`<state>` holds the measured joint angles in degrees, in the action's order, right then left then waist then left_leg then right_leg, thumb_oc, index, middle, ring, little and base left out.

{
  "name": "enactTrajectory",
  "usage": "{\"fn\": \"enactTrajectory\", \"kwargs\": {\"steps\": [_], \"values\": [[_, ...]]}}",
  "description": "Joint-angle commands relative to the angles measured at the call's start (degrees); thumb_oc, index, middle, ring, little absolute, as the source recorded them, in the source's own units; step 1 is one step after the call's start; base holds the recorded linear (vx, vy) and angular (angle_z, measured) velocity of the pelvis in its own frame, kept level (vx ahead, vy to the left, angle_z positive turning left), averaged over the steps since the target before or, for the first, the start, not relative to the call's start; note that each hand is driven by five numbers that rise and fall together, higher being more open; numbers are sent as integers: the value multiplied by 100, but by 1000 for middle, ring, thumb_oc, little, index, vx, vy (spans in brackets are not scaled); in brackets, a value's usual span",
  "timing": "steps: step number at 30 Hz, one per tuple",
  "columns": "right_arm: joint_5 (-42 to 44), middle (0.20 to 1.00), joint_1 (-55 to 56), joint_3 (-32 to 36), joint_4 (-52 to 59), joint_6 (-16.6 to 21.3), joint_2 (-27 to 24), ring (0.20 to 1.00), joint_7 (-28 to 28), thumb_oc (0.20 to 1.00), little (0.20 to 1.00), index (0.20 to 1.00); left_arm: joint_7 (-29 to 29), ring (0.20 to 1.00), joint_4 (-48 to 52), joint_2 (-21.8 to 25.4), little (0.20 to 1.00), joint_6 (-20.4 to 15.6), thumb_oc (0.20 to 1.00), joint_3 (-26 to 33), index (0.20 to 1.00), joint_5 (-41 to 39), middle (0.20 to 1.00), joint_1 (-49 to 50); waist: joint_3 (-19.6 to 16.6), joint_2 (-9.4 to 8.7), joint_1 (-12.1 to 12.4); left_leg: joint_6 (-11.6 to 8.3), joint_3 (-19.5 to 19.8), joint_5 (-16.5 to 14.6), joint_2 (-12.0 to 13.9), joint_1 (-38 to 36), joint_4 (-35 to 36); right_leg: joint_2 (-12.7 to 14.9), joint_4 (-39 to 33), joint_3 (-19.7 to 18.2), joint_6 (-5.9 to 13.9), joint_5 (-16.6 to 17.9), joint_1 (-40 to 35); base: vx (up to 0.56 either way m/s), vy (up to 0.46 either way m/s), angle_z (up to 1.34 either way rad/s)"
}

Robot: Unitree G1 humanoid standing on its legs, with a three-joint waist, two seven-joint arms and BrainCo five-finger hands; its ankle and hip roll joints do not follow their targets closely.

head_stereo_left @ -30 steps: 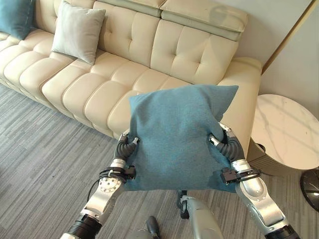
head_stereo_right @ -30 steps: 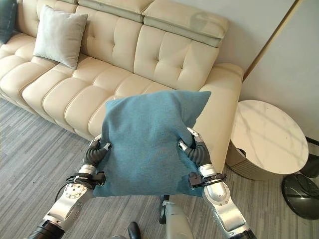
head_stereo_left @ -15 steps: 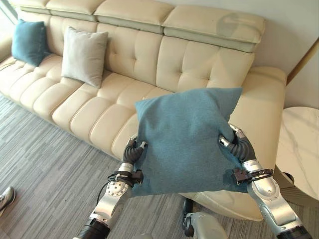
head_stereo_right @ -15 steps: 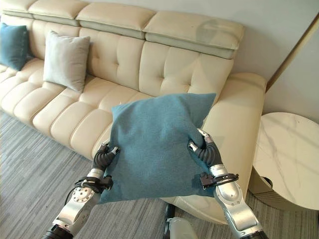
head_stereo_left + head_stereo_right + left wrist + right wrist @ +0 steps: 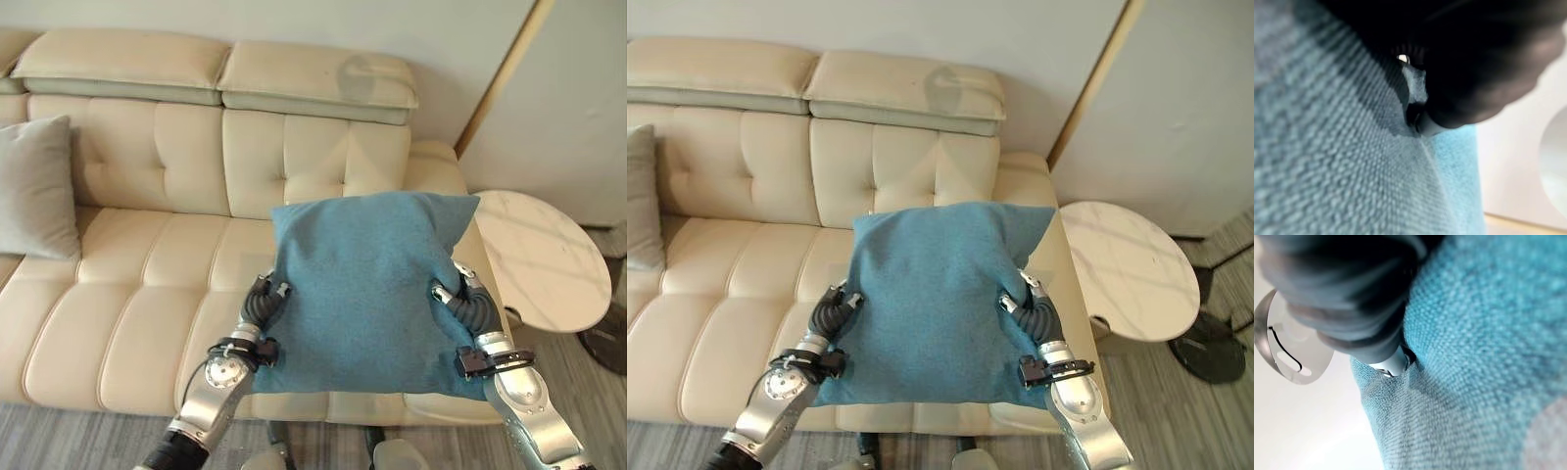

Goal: Pick up all the scattered cushions and arrange them neatly on the sofa.

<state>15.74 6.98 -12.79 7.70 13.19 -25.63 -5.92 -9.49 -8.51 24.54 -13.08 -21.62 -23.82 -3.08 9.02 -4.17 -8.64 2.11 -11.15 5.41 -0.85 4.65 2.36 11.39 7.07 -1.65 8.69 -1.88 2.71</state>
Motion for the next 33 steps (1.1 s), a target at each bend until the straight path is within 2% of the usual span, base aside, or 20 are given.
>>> {"fn": "enactTrajectory", "kwargs": {"steps": [1, 2, 3, 6, 7, 8, 10, 12, 18, 24, 25, 26, 28, 30, 32, 33], "values": [[-174, 200, -1194, -501, 370, 479, 200, 200, 297, 200, 200, 200, 309, 200, 906, -321, 200, -608, 200, -147, 200, 143, 200, -427, -157, 55, 356, -386, -206, -742, 436, -102, -413, -321, 308, 266, 15, -132, 306, 75, 78, -63], [-183, 200, -1294, -560, 294, 480, 242, 200, 284, 200, 200, 200, 281, 200, 897, -287, 200, -625, 200, -72, 200, 128, 200, -400, -165, 65, 419, -368, -313, -765, 426, -152, -369, -268, 351, 431, 36, -124, 349, 76, 76, -81], [-184, 200, -1302, -565, 287, 484, 245, 200, 282, 200, 200, 200, 282, 200, 899, -285, 200, -625, 200, -67, 200, 127, 200, -399, -163, 61, 419, -366, -317, -763, 424, -159, -361, -267, 355, 426, 38, -126, 350, 81, 53, -84], [-188, 200, -1516, -775, 65, 437, 358, 200, 342, 200, 200, 200, 174, 200, 846, -225, 200, -642, 200, 140, 200, 153, 200, -296, -169, 82, 525, -359, -513, -751, 392, -355, -200, -255, 395, 950, 25, 51, 564, 124, 27, -42], [-185, 200, -1712, -918, -95, 446, 444, 200, 332, 200, 200, 200, 102, 200, 776, -186, 200, -673, 200, 335, 200, 178, 200, -274, -138, 154, 612, -362, -581, -782, 400, -405, -173, -158, 408, 1548, -36, -15, 680, 144, -11, -32], [-201, 200, -1735, -940, -132, 454, 456, 200, 330, 200, 200, 200, 110, 200, 758, -189, 200, -672, 200, 347, 200, 199, 200, -253, -129, 162, 611, -365, -585, -788, 383, -425, -173, -173, 293, 1603, -63, -35, 624, 160, -42, -47], [-199, 200, -1797, -1024, -254, 450, 505, 200, 366, 200, 200, 200, 95, 200, 690, -238, 200, -705, 200, 417, 200, 221, 200, -240, -133, 153, 641, -370, -528, -785, 304, -406, -178, -240, 94, 1454, -115, -50, 548, 90, -58, -15], [-97, 200, -2058, -1209, -441, 465, 602, 200, 329, 200, 200, 200, -8, 200, 612, -274, 200, -796, 200, 491, 200, 203, 200, -316, -173, 186, 736, -381, -546, -769, 245, -352, -59, -207, -107, 1529, -104, 56, 579, 37, -59, 11], [-151, 200, -3206, -1542, -727, 587, 874, 200, -68, 200, 200, 200, -510, 200, 459, -364, 200, -1064, 200, 526, 200, 228, 200, -1035, -91, 391, 874, -399, -426, -628, 225, 191, -13, -272, -336, 1451, -152, 171, 1029, -43, -36, -1], [-457, 200, -5549, -1713, -1674, 656, 1261, 200, -957, 200, 200, 200, -1546, 200, -277, -105, 200, -1407, 200, 372, 200, 563, 200, -3176, 165, 541, 1052, -464, -280, -377, 249, 1066, -64, -267, -302, 1322, -191, 284, 1817, -126, -6, 4], [-622, 200, -6329, -1667, -2227, 689, 1379, 200, -1382, 200, 200, 200, -1946, 200, -763, 36, 200, -1460, 200, 256, 200, 701, 200, -4128, 243, 575, 1116, -502, -222, -265, 274, 1302, -29, -267, -267, 1314, -184, 311, 2041, -98, -14, 5], [-621, 200, -6361, -1659, -2249, 699, 1381, 200, -1385, 200, 200, 200, -1949, 200, -786, 40, 200, -1471, 200, 247, 200, 699, 200, -4164, 256, 568, 1120, -502, -223, -264, 273, 1313, -33, -266, -259, 1312, -184, 309, 2054, -101, -23, 8], [-832, 200, -7228, -1562, -2976, 683, 1607, 200, -1907, 200, 200, 200, -2322, 200, -1262, 52, 200, -1540, 200, 138, 200, 695, 200, -5097, 304, 620, 1203, -595, -86, -273, 280, 1482, 21, -268, -188, 1291, -120, 181, 2223, 7, -28, 11], [-1252, 200, -8353, -1514, -3810, 513, 1537, 200, -2447, 200, 200, 200, -2696, 200, -1968, 80, 200, -1531, 200, 102, 200, 801, 200, -6261, 442, 653, 1277, -658, 42, -170, 278, 1746, 40, -231, -52, 1334, -96, 123, 2484, -55, -55, 20], [-1376, 200, -8709, -1559, -4087, 419, 1444, 200, -2589, 200, 200, 200, -2815, 200, -2239, 100, 200, -1491, 200, 79, 200, 849, 200, -6624, 492, 673, 1294, -678, 75, -150, 286, 1820, 36, -208, 11, 1363, -88, 81, 2566, -62, -32, 22], [-1346, 244, -9101, -1641, -4485, 420, 1375, 244, -2664, 244, 244, 244, -2891, 200, -2659, 106, 200, -1475, 200, -7, 200, 855, 200, -7102, 578, 685, 1297, -697, 118, -112, 290, 1923, 39, -190, 114, 1378, -78, 65, 2706, -83, -49, 24]]}}
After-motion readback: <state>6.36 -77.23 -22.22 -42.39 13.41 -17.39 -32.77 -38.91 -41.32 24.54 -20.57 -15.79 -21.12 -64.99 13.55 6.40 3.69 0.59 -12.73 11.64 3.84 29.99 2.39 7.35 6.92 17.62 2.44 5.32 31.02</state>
